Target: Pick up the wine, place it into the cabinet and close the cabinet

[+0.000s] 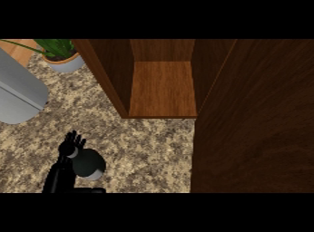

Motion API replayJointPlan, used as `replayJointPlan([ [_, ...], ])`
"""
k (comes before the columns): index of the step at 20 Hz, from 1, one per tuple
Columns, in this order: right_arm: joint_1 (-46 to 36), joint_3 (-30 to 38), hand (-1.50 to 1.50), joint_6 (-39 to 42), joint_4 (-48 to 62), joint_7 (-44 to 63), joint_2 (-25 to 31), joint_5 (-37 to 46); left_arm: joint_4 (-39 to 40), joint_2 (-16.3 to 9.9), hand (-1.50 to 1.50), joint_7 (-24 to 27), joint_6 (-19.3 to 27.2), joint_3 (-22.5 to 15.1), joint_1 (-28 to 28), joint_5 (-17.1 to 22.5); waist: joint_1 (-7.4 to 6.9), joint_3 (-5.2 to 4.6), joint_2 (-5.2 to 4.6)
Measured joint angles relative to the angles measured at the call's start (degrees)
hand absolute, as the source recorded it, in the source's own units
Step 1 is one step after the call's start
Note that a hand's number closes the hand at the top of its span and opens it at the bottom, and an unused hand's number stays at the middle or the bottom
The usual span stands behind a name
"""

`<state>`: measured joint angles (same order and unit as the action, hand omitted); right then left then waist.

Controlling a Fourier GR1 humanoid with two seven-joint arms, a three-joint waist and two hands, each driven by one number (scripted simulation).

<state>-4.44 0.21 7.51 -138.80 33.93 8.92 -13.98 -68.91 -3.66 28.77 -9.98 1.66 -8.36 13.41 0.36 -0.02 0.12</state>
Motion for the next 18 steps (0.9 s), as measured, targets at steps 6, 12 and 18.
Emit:
replayJointPlan([
  [6, -0.98, -0.87, -1.50, -0.60, 0.11, 0.84, -0.43, 0.23, 4.86, -0.14, 1.50, 2.58, -3.95, 0.69, 3.17, 1.24, 0.02, 0.04, 0.01],
  [12, -2.04, -0.76, -1.50, -1.31, 0.09, 2.19, -0.42, 0.39, 5.21, -0.97, 1.50, 3.18, -5.53, -1.01, 4.71, -0.95, -0.02, 0.03, 0.02],
  [18, -1.88, 0.96, -1.50, -0.40, 0.17, 1.41, -0.05, 0.28, 4.37, -3.78, 1.50, 4.01, -5.70, 1.89, 4.49, -0.16, -0.07, 0.02, 0.04],
])
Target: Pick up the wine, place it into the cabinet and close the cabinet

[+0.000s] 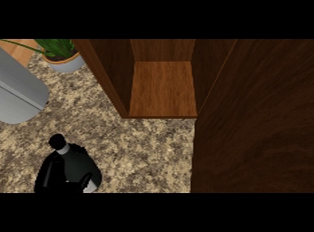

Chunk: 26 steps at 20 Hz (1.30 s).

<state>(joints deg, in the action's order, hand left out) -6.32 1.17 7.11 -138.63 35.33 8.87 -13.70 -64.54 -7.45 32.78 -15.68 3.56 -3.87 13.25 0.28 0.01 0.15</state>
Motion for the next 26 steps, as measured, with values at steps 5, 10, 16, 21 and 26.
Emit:
replayJointPlan([
  [5, 0.76, 0.12, -1.50, 0.40, 0.03, -0.15, -0.44, -0.19, -1.52, -0.78, 1.50, 2.11, 3.18, 1.62, -0.31, -1.50, 0.00, 0.00, 0.01],
  [10, 2.45, 0.23, -1.50, 1.73, 0.09, -1.73, -0.77, -0.31, -4.15, -0.57, 1.50, 4.98, 6.33, 2.40, -0.26, -3.24, 0.04, 0.01, 0.02],
  [16, 1.58, 0.99, -1.50, 1.73, 0.40, -1.64, -0.82, -0.45, -13.40, 0.43, 1.50, 3.85, 7.99, 1.77, -2.50, -2.87, -0.19, 0.02, 0.05],
  [21, 2.18, 1.80, -1.50, 2.50, 0.55, -1.82, -0.71, -0.72, -23.83, 1.94, 1.50, -3.19, 7.83, -1.08, -4.46, -0.85, -0.21, 0.03, 0.06],
  [26, 1.70, 0.67, -1.50, 1.98, 0.57, -1.32, -1.29, -0.68, -33.86, 2.85, 1.50, -12.68, 9.84, -4.60, -5.04, -0.71, -0.21, 0.04, 0.05],
])
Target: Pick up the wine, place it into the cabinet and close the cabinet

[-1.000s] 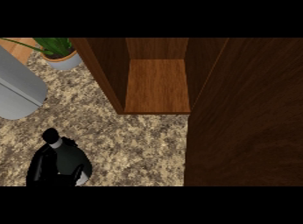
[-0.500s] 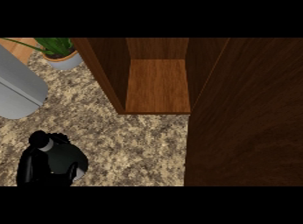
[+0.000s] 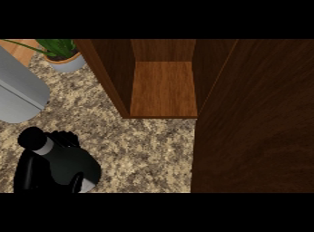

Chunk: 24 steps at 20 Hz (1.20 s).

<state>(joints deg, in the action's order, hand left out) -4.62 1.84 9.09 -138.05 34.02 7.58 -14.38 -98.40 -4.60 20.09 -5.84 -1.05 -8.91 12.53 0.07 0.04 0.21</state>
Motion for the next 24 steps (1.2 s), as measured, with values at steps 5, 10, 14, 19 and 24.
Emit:
replayJointPlan([
  [5, -0.12, -1.00, -1.50, -0.28, -0.02, 0.10, -0.57, 0.03, -6.79, 2.38, 1.50, -8.04, 5.07, -4.87, 1.93, -4.08, 0.16, -0.01, -0.03],
  [10, 0.96, -1.96, -1.50, -0.39, -0.09, -0.42, -1.28, 0.16, -10.74, 3.79, 1.50, -14.73, 8.23, -9.94, 4.41, -5.04, 0.26, -0.02, -0.05],
  [14, 1.42, -2.37, -1.50, -0.15, -0.14, -0.74, -1.30, 0.27, -12.15, 4.28, 1.50, -18.75, 15.17, -15.90, 8.99, -6.22, 0.44, -0.02, -0.06],
  [19, 0.67, -2.28, -1.50, -0.60, -0.09, -0.43, -1.34, 0.33, -9.49, 4.49, 1.50, -22.78, 23.19, -20.14, 17.75, -6.49, 0.58, -0.02, -0.11],
  [24, 0.82, -1.45, -1.50, -0.15, -0.03, -0.34, -0.95, 0.25, -7.53, 4.55, 1.50, -25.84, 31.10, -24.01, 24.08, -7.30, 0.52, -0.03, -0.11],
])
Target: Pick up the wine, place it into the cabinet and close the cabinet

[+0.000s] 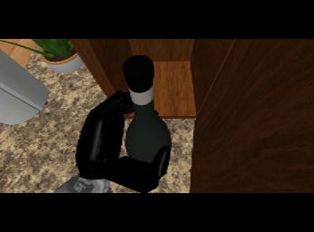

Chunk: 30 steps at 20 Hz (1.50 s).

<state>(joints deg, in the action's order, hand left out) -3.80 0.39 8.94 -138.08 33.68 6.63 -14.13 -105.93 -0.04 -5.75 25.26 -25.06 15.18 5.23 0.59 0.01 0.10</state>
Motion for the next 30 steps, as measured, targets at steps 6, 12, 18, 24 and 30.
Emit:
replayJointPlan([
  [6, 1.06, 0.82, -1.50, 1.57, 0.27, -1.45, 0.06, -0.27, 4.50, 0.02, 1.50, -2.38, 9.20, -3.12, 8.38, -1.29, 0.12, 0.02, -0.02],
  [12, -0.52, 0.35, -1.50, 0.48, -0.06, 0.49, 0.19, -0.34, 11.41, 0.03, 1.50, -0.48, 14.12, -4.21, 14.01, -0.23, 0.21, -0.01, -0.04],
  [18, -1.26, 1.91, -1.50, 0.74, -0.09, 1.28, 1.08, -0.69, 16.44, 0.03, 1.50, 3.28, 15.25, -3.63, 15.60, 1.92, 0.24, -0.01, -0.06],
  [24, -0.45, 1.95, -1.50, 1.11, -0.21, 0.45, 0.92, -0.73, 17.80, 0.03, 1.50, 7.78, 16.91, -4.43, 13.60, 5.59, 0.21, -0.02, -0.03],
  [30, -0.51, 2.69, -1.50, 1.85, 0.05, -0.06, 1.15, -1.02, 22.70, 0.03, 1.50, 14.34, 16.69, -3.67, 13.54, 10.33, 0.32, -0.03, -0.09],
])
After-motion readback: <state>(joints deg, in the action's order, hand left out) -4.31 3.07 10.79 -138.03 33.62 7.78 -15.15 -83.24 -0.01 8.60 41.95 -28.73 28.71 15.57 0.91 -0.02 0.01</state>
